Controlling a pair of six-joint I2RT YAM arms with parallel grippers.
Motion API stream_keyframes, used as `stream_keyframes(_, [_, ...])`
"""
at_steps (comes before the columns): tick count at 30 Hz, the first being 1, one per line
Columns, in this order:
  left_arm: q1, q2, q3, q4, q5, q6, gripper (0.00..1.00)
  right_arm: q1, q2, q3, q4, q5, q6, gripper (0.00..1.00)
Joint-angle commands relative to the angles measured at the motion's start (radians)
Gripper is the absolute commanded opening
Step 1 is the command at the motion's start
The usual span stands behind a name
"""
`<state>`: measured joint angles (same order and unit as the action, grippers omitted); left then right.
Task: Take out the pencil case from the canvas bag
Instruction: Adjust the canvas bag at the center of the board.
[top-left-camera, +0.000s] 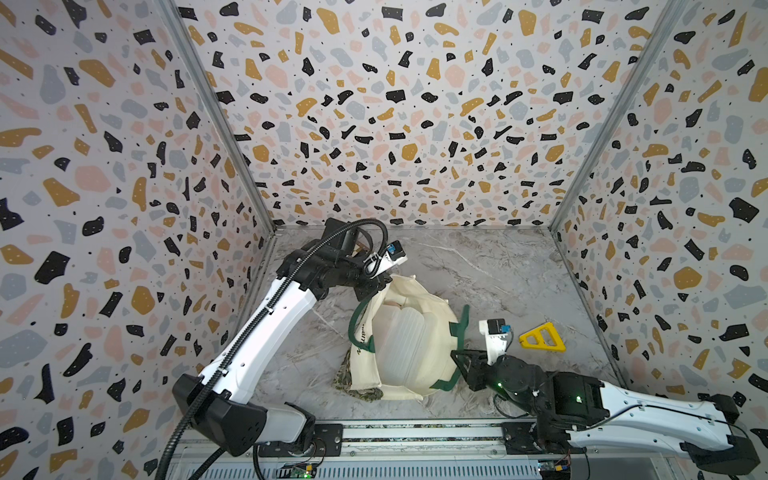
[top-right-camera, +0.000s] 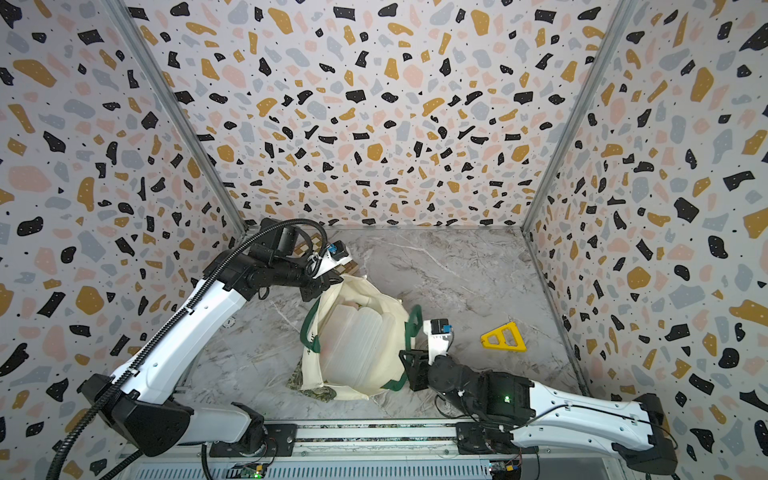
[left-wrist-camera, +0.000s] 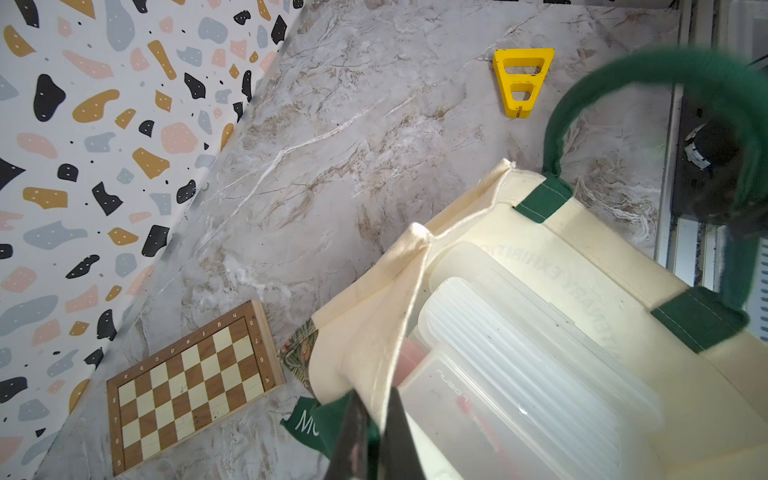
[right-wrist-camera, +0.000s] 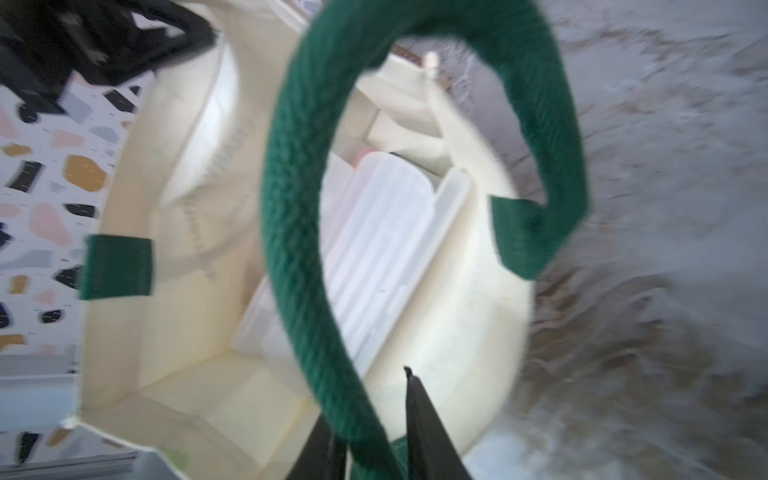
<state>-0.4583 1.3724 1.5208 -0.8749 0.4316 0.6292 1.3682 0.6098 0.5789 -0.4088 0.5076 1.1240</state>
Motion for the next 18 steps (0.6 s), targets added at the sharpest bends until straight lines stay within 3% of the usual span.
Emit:
stream_keyframes(1, [0.003,-0.036,0.012,0.106,0.028,0.023,0.00,0.004,-0.071,-0.022,-0.271,0.073,0.265,0.51])
stream_keyframes(4, [0.003,-0.032,0.013,0.110,0.030,0.023,0.00,0.004,-0.058,0.030,-0.426,0.100,0.339,0.68])
stream_keyframes(9, [0.003,-0.030,0.016,0.115,0.024,0.024,0.00,0.003,0.089,0.219,-0.644,0.196,0.362,0.99])
stream_keyframes(14, [0.003,-0.036,0.006,0.116,0.021,0.029,0.00,0.004,0.234,0.403,-0.838,0.309,0.384,0.99])
stream_keyframes(18, [0.003,-0.039,0.001,0.117,0.016,0.030,0.00,0.001,0.285,0.514,-0.912,0.401,0.320,0.99])
